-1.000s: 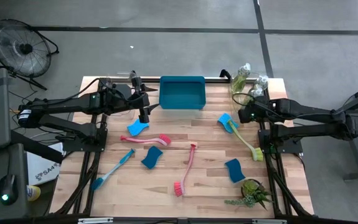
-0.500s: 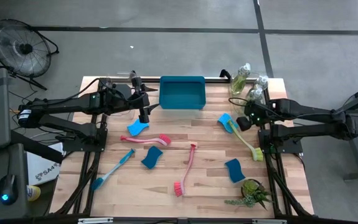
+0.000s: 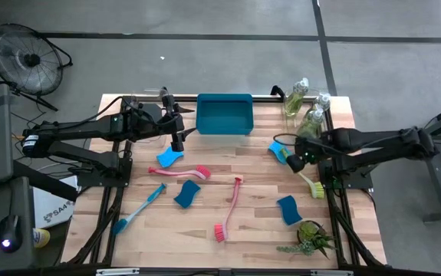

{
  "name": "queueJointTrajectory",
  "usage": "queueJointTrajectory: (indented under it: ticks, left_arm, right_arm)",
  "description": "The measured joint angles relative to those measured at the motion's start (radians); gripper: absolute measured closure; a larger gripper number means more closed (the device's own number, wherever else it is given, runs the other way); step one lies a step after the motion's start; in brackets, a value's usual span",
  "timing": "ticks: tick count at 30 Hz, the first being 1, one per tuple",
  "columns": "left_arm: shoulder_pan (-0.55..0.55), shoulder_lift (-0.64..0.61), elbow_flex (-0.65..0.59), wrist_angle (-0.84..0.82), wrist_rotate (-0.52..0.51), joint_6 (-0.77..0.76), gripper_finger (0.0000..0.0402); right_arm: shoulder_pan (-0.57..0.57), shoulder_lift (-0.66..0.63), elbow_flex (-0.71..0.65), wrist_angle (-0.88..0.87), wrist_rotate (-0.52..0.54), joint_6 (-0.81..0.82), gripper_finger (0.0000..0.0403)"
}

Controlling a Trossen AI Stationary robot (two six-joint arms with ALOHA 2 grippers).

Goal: Pick & Place Kitchen Sink Supplies
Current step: Put the green dish brush into the blue bin

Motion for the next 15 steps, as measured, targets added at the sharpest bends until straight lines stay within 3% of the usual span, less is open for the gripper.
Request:
queueJointTrajectory:
  ticks: [15]
  left_arm:
    - [0.0,0.0,0.0,0.0,0.0,0.0,0.0133]
  right_arm:
    - [0.172,0.156,0.0,0.013,0.003,0.119,0.0082]
